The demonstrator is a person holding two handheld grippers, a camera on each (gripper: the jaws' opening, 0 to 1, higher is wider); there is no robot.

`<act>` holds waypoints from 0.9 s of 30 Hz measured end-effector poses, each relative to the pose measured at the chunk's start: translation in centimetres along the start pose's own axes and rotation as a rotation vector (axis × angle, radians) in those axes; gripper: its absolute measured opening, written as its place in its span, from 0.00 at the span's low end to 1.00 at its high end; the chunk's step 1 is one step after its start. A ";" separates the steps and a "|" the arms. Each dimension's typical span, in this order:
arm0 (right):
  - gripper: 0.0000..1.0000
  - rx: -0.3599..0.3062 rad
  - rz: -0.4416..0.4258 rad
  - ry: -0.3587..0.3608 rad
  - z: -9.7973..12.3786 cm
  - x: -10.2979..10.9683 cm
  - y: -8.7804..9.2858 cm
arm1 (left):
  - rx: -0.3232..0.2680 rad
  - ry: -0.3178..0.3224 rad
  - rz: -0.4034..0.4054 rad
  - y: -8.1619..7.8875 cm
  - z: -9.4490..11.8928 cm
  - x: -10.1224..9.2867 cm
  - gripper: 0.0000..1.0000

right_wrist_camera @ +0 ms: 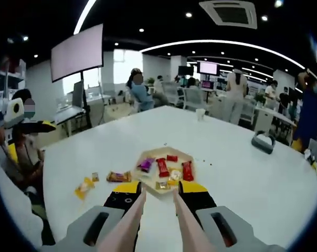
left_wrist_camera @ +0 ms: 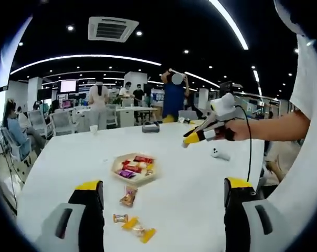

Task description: Place the target food into the container with the food tongs after gripping and lifting it, then release it inside without dropping or visibly crushing the food.

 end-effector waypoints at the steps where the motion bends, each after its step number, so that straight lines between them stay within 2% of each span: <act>1: 0.27 -0.006 -0.004 -0.003 0.2 0.0 0.1 | 0.006 -0.002 0.002 0.1 -0.1 -0.4 0.97; 2: 0.27 -0.010 -0.007 -0.007 0.3 0.0 0.1 | 0.063 0.003 0.019 1.0 -0.3 -1.2 0.96; 3: 0.27 -0.012 -0.012 -0.011 0.5 0.0 0.3 | 0.084 0.008 0.007 1.3 -0.4 -1.6 0.96; 6: 0.27 -0.017 -0.002 -0.034 0.9 0.4 1.1 | 0.103 0.000 -0.021 1.5 -0.7 -2.7 0.95; 10: 0.27 -0.027 -0.013 -0.056 1.2 0.8 1.9 | 0.030 -0.040 -0.030 0.9 -0.5 -3.3 0.99; 13: 0.27 -0.023 -0.013 -0.068 1.6 1.2 2.7 | 0.012 -0.022 -0.027 1.2 -0.4 -4.4 0.99; 15: 0.27 -0.020 -0.022 -0.075 1.8 1.5 3.1 | 0.027 -0.009 -0.040 1.5 -0.3 -4.8 0.99; 16: 0.27 -0.020 -0.020 -0.074 1.8 1.5 3.1 | 0.031 -0.008 -0.042 1.6 -0.3 -4.9 0.99; 18: 0.27 -0.020 -0.029 -0.076 2.0 1.9 2.9 | 0.075 0.001 -0.056 2.0 -0.1 -5.0 0.99; 23: 0.27 -0.025 -0.029 -0.069 2.3 3.0 2.3 | 0.097 0.007 -0.083 2.4 0.5 -4.4 0.99; 27: 0.27 -0.027 -0.034 -0.034 2.6 4.1 1.6 | 0.108 0.027 -0.053 2.9 1.4 -3.3 0.97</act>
Point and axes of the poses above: the point that each gripper's makers call its tool centre point, and the gripper's own axes: z roughly backward along the fingers, x roughly to its left, y roughly out of its underside, the point moved 2 cm from there along z, roughly backward along the fingers, and after that the axes turned 14 degrees about y, right-handed, at the moved point
